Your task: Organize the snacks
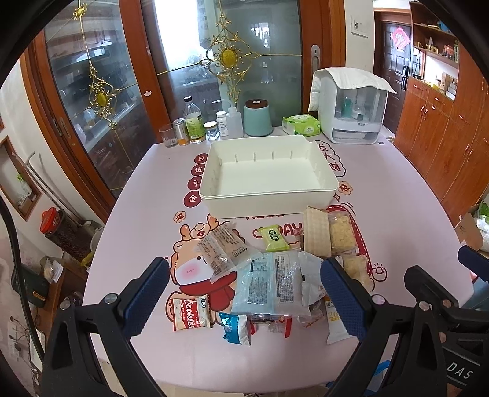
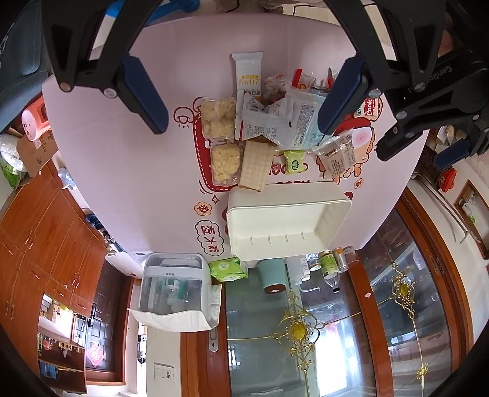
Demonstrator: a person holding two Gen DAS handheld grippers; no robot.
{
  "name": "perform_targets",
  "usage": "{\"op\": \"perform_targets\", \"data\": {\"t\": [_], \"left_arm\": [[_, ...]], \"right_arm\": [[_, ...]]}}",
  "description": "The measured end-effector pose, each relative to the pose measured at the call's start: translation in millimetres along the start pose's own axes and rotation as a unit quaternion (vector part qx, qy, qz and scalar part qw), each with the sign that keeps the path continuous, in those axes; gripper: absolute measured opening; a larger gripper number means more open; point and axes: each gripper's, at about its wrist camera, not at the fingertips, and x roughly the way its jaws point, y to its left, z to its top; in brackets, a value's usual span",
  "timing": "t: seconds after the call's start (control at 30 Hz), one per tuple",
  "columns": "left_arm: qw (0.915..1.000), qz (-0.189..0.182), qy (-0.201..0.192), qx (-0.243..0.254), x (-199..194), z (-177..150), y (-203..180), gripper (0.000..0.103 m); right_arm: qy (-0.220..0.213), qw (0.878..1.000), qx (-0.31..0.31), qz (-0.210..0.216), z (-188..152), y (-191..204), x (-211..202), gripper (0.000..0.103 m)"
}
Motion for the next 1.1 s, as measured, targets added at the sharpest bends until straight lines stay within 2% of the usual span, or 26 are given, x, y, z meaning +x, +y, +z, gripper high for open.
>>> {"op": "perform_targets", "data": {"t": [0.73, 1.1], "left_arm": [[0.9996, -0.008, -0.022, 0.012, -4.6, 7.3, 4.5, 0.099], [0.9999, -0.012, -0.004, -0.004, 16.7, 2.7, 22.5, 0.099]], "right_arm": [[-0.016, 1.000, -0.007, 0.007, 5.3, 3.0, -7.0, 0.099], [0.011, 1.000, -0.011, 0.004, 1.5, -0.2, 9.8, 0.099]]}}
